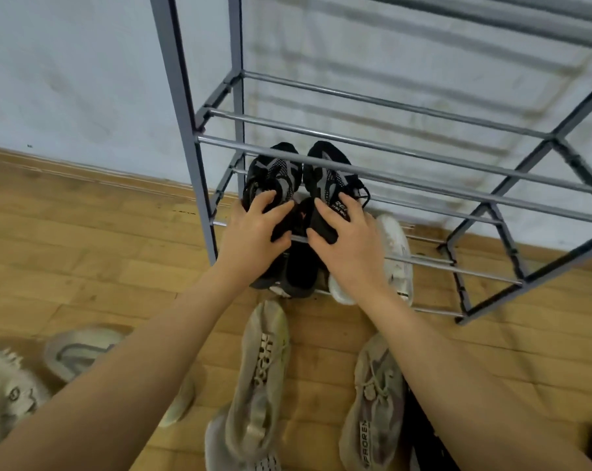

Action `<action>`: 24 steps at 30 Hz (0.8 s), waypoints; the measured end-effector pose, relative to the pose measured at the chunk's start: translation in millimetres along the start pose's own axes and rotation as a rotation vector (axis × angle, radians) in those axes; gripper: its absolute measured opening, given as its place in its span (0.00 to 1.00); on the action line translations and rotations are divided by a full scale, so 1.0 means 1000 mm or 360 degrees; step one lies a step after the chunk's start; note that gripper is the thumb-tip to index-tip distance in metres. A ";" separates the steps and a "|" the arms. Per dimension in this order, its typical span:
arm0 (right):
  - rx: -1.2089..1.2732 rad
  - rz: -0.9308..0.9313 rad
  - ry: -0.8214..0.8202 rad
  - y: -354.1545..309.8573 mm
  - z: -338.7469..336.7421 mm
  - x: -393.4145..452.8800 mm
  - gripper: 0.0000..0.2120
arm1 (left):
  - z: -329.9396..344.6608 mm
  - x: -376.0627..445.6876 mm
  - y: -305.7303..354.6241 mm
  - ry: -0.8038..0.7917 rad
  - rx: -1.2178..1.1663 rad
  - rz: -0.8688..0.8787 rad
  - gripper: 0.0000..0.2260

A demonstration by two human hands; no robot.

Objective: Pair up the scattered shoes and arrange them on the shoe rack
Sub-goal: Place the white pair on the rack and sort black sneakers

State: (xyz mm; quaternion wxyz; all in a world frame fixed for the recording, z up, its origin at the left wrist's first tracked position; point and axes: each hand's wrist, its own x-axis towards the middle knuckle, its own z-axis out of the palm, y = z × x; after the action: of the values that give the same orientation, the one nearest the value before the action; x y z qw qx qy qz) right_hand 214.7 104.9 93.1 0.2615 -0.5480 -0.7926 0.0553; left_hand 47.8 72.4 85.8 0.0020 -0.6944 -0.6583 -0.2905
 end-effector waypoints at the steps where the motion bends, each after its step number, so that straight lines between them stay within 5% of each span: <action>1: 0.0024 0.0018 -0.0007 0.001 0.005 0.007 0.23 | 0.004 0.005 -0.003 -0.0001 0.0008 -0.0018 0.21; 15: 0.0017 0.0108 -0.0054 0.009 0.046 0.006 0.27 | 0.029 0.022 -0.028 -0.0130 -0.0043 -0.0233 0.30; 24: 0.0095 0.0021 0.0046 0.003 0.060 0.016 0.19 | 0.032 0.022 -0.030 -0.0029 -0.0144 -0.0045 0.21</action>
State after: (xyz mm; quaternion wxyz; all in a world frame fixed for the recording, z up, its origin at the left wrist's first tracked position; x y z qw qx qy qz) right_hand 184.0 132.7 46.3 0.2887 -0.5458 -0.7832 0.0728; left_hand 32.0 109.0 56.7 -0.0397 -0.6871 -0.6542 -0.3136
